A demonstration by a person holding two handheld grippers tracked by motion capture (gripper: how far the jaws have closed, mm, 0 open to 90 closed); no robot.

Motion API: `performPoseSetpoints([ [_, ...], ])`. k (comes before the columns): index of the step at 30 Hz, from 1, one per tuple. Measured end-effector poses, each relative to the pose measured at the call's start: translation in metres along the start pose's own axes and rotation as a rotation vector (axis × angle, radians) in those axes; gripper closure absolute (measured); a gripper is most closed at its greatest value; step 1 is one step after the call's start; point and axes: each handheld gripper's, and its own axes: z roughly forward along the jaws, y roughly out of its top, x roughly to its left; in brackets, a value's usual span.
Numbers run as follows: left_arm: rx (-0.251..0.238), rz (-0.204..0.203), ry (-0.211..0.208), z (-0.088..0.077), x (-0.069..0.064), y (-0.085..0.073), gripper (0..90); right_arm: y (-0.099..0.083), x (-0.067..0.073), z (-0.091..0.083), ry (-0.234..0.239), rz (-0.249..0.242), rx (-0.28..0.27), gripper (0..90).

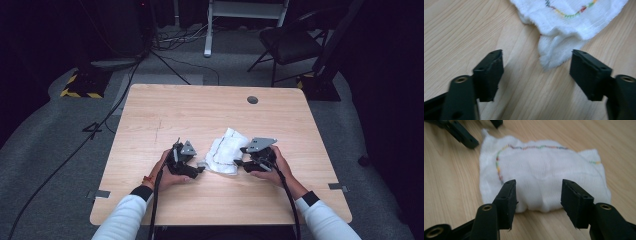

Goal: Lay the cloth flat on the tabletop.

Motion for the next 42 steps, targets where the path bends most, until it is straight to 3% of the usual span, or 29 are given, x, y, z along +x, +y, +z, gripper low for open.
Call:
performPoseSetpoints([
  [2, -0.003, 0.009, -0.019, 0.0, 0.0, 0.002, 36.1, 0.002, 0.002, 0.0, -0.001, -0.007, -0.008, 45.7],
  [6, -0.003, 0.04, -0.054, -0.001, -0.002, 0.003, 55.8, 0.016, 0.017, 0.007, 0.004, -0.049, -0.031, 45.3],
  [10, -0.003, 0.069, -0.057, -0.003, -0.003, 0.003, 73.3, 0.028, 0.035, 0.029, 0.055, -0.095, -0.015, 46.1],
  [15, -0.004, 0.088, -0.047, -0.003, -0.003, 0.004, 81.0, 0.033, 0.046, 0.048, 0.082, -0.125, 0.018, 48.5],
  [20, 0.004, 0.108, -0.036, -0.003, -0.005, 0.005, 85.1, 0.036, 0.049, 0.062, 0.055, -0.122, 0.043, 57.1],
  [24, 0.017, 0.123, -0.027, -0.004, -0.006, 0.005, 87.0, 0.036, 0.054, 0.067, 0.024, -0.159, 0.055, 70.8],
  [27, 0.02, 0.138, -0.022, -0.004, -0.006, 0.006, 87.2, 0.035, 0.056, 0.065, 0.005, -0.182, 0.055, 80.3],
  [30, 0.004, 0.141, -0.021, -0.007, -0.007, 0.007, 87.5, 0.036, 0.051, 0.054, 0.012, -0.167, 0.023, 83.2],
  [34, -0.019, 0.118, -0.013, -0.013, -0.003, 0.006, 87.7, 0.036, 0.045, 0.04, -0.002, -0.153, 0.003, 83.9],
  [35, -0.019, 0.12, -0.001, -0.015, -0.002, 0.006, 87.7, 0.035, 0.039, 0.031, -0.009, -0.13, -0.015, 83.9],
  [42, -0.034, 0.122, 0.008, -0.02, -0.001, 0.006, 87.7, 0.028, 0.025, 0.001, -0.043, -0.097, -0.045, 84.1],
])
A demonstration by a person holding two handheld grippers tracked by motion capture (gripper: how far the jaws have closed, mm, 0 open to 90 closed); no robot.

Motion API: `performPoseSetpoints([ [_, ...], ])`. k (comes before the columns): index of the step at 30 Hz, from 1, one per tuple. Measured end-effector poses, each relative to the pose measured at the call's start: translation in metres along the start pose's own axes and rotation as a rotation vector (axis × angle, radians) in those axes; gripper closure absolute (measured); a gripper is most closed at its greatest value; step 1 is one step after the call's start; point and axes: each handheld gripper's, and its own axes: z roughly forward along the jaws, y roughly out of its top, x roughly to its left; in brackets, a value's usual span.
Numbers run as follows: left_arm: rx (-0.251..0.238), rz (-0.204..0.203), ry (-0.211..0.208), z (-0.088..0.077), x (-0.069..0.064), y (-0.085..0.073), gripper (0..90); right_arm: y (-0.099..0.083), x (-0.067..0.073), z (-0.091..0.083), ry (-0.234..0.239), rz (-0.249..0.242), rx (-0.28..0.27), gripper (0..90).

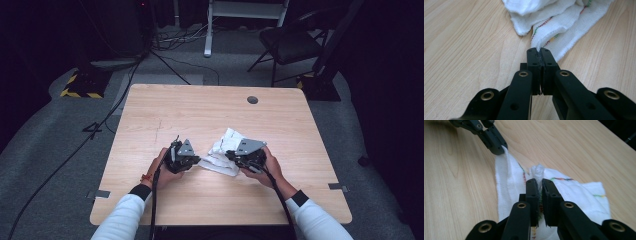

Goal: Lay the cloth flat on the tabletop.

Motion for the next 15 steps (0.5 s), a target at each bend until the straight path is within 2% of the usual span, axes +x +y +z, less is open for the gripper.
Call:
performPoseSetpoints([
  [4, -0.011, -0.004, 0.007, -0.005, 0.001, -0.001, 87.7, -0.01, -0.011, -0.024, -0.041, 0.031, -0.017, 84.2],
  [10, -0.018, -0.008, 0.0, -0.009, 0.0, -0.002, 87.7, -0.037, -0.029, -0.057, -0.094, 0.103, -0.013, 84.3],
  [12, -0.023, -0.006, -0.018, -0.01, -0.002, -0.001, 87.7, -0.048, -0.034, -0.067, -0.109, 0.126, -0.002, 84.3],
  [13, -0.022, -0.001, -0.031, -0.01, -0.004, 0.0, 87.6, -0.058, -0.036, -0.074, -0.108, 0.158, 0.004, 84.4],
  [15, -0.024, 0.0, -0.065, -0.009, -0.01, 0.002, 87.6, -0.061, -0.036, -0.075, -0.11, 0.165, 0.01, 84.4],
])
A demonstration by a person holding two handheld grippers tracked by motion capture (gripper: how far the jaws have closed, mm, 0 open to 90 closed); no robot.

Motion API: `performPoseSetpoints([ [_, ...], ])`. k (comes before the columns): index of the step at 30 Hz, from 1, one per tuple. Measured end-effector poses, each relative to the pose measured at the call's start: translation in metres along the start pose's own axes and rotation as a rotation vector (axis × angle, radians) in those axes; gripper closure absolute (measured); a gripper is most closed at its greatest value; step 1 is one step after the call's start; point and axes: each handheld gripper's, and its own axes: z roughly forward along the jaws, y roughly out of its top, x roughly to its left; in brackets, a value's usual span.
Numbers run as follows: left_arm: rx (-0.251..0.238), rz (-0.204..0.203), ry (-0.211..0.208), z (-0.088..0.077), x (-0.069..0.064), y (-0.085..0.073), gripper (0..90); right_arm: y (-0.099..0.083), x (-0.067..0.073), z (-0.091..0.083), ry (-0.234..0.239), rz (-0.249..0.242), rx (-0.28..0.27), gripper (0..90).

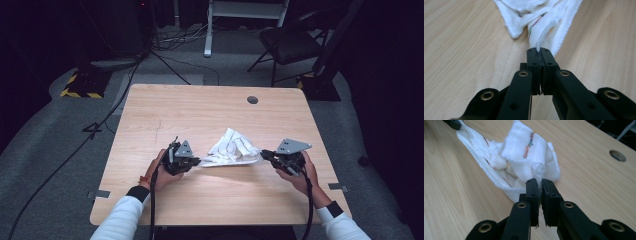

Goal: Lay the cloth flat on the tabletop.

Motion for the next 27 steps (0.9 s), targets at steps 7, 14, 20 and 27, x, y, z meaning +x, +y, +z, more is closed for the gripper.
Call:
performPoseSetpoints([
  [7, 0.049, 0.058, -0.082, 0.014, -0.027, 0.004, 87.2, -0.029, -0.004, -0.004, -0.036, 0.046, 0.085, 87.2],
  [14, 0.062, 0.081, -0.13, 0.02, -0.042, 0.008, 86.7, -0.046, -0.018, -0.014, -0.072, 0.115, 0.088, 80.2],
  [20, 0.077, 0.107, -0.173, 0.027, -0.055, 0.01, 86.4, -0.039, -0.01, -0.019, -0.029, 0.065, 0.024, 61.5],
  [27, 0.085, 0.136, -0.203, 0.031, -0.07, 0.014, 80.4, -0.033, 0.012, -0.004, 0.094, -0.047, 0.042, 50.4],
])
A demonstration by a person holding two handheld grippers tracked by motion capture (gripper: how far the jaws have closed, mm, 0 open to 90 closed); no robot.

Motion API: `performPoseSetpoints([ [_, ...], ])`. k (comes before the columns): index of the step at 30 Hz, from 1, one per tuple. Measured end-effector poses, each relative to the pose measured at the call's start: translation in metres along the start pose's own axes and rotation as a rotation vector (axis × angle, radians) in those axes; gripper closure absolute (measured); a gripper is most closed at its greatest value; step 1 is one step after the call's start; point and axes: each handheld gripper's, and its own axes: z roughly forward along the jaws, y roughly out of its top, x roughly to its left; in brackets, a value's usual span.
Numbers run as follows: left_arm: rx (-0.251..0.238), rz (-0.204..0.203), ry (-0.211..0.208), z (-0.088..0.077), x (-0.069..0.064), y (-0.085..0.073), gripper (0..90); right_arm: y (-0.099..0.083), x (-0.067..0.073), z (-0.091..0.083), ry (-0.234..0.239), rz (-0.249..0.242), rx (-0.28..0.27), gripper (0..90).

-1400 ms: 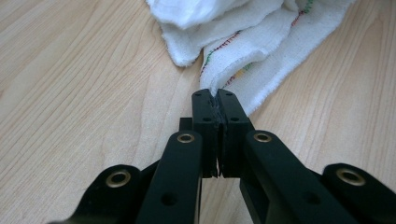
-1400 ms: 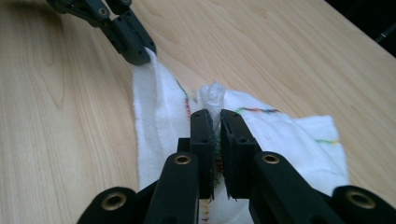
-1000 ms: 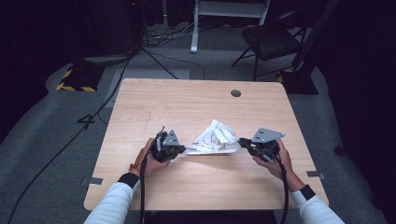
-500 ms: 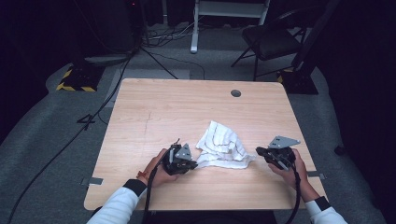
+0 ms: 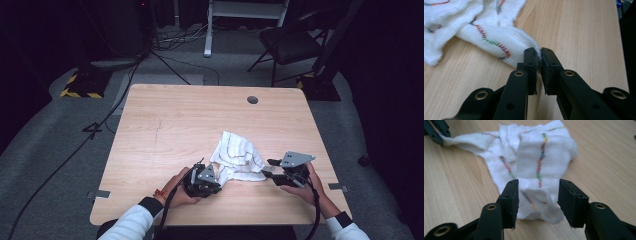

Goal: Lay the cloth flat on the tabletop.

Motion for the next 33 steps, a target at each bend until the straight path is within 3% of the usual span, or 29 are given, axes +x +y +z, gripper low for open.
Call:
performPoseSetpoints([
  [3, -0.004, 0.001, 0.013, 0.0, 0.0, 0.001, 70.3, -0.003, 0.0, 0.008, 0.005, -0.008, 0.031, 53.9],
  [6, -0.033, -0.027, 0.059, -0.005, 0.006, 0.002, 56.3, -0.007, -0.002, 0.012, -0.023, -0.017, 0.063, 70.4],
  [9, -0.069, -0.063, 0.11, -0.011, 0.014, 0.004, 40.2, -0.009, -0.005, 0.009, -0.042, -0.008, 0.055, 83.2],
  [12, -0.094, -0.091, 0.15, -0.018, 0.023, 0.007, 28.7, -0.009, -0.009, 0.005, -0.06, 0.003, 0.044, 86.8],
  [15, -0.133, -0.12, 0.181, -0.024, 0.034, 0.012, 24.1, -0.01, -0.014, 0.002, -0.09, 0.029, 0.036, 87.3],
  [17, -0.134, -0.11, 0.203, -0.023, 0.039, 0.017, 23.9, -0.011, -0.017, -0.001, -0.11, 0.046, 0.032, 87.6],
  [20, -0.116, -0.053, 0.232, -0.015, 0.047, 0.027, 24.7, -0.012, -0.021, -0.002, -0.136, 0.063, 0.023, 87.8],
  [24, -0.087, -0.016, 0.234, 0.003, 0.059, 0.038, 29.0, -0.015, -0.026, -0.003, -0.16, 0.087, 0.03, 87.8],
  [26, -0.035, 0.012, 0.245, 0.016, 0.064, 0.044, 32.8, -0.016, -0.028, -0.003, -0.162, 0.093, 0.032, 87.9],
  [28, -0.017, 0.007, 0.223, 0.025, 0.07, 0.047, 33.2, -0.017, -0.03, -0.003, -0.169, 0.101, 0.034, 87.9],
  [31, -0.007, 0.005, 0.19, 0.032, 0.079, 0.048, 43.6, -0.019, -0.034, -0.003, -0.179, 0.116, 0.036, 87.9],
  [33, -0.001, 0.01, 0.176, 0.033, 0.084, 0.047, 58.6, -0.02, -0.036, -0.003, -0.183, 0.127, 0.036, 87.9],
])
